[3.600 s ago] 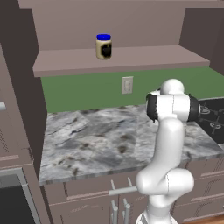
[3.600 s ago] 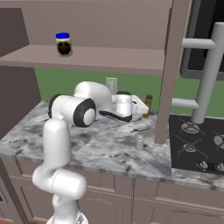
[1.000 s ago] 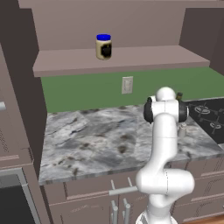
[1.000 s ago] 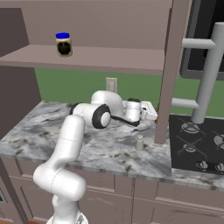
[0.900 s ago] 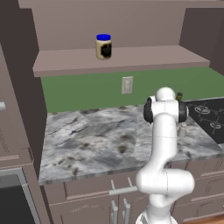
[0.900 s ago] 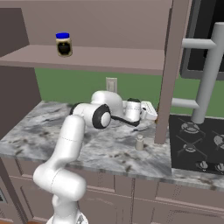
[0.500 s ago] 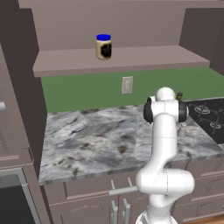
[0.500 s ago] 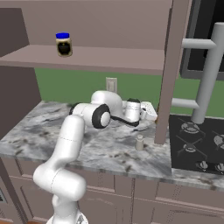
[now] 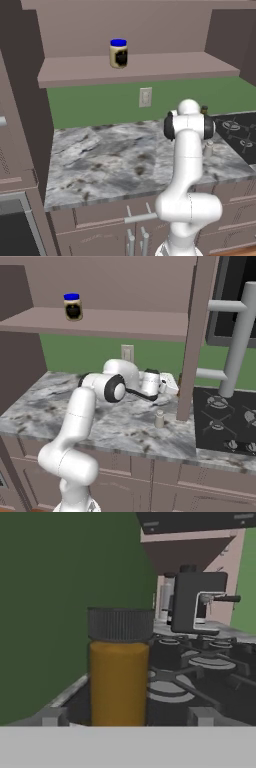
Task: Collect the turmeric, mayonnaise, and shaker from the cabinet and place them next to the stove.
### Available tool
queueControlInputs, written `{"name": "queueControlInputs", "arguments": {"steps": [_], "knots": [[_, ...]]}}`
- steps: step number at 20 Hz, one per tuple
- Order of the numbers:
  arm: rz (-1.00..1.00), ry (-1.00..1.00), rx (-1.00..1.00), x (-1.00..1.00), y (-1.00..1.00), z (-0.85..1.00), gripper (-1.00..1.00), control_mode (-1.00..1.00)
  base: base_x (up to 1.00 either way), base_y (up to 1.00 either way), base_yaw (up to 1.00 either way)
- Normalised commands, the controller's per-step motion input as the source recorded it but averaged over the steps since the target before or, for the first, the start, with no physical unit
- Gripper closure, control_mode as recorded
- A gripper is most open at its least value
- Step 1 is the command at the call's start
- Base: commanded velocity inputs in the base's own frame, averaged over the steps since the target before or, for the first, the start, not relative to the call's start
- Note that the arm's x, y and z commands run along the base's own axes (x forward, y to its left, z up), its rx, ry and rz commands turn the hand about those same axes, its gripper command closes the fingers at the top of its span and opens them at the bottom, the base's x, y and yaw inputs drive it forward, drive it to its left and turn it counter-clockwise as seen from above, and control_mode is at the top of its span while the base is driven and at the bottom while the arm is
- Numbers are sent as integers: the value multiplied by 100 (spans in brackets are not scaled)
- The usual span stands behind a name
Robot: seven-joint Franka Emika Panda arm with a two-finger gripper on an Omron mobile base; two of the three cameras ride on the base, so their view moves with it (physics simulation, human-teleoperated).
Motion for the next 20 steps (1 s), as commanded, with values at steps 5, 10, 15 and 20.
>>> {"name": "queueControlInputs", "arguments": {"steps": [5, 10, 15, 20], "knots": [[-2, -20, 0, -38, 5, -7, -100, -100, 0, 0, 0], [-5, -21, 0, -45, 15, 0, -100, -100, 0, 0, 0], [-5, -17, 0, -56, 37, 0, -100, -100, 0, 0, 0], [-1, -14, 0, -68, 55, 0, -100, -100, 0, 0, 0]]}}
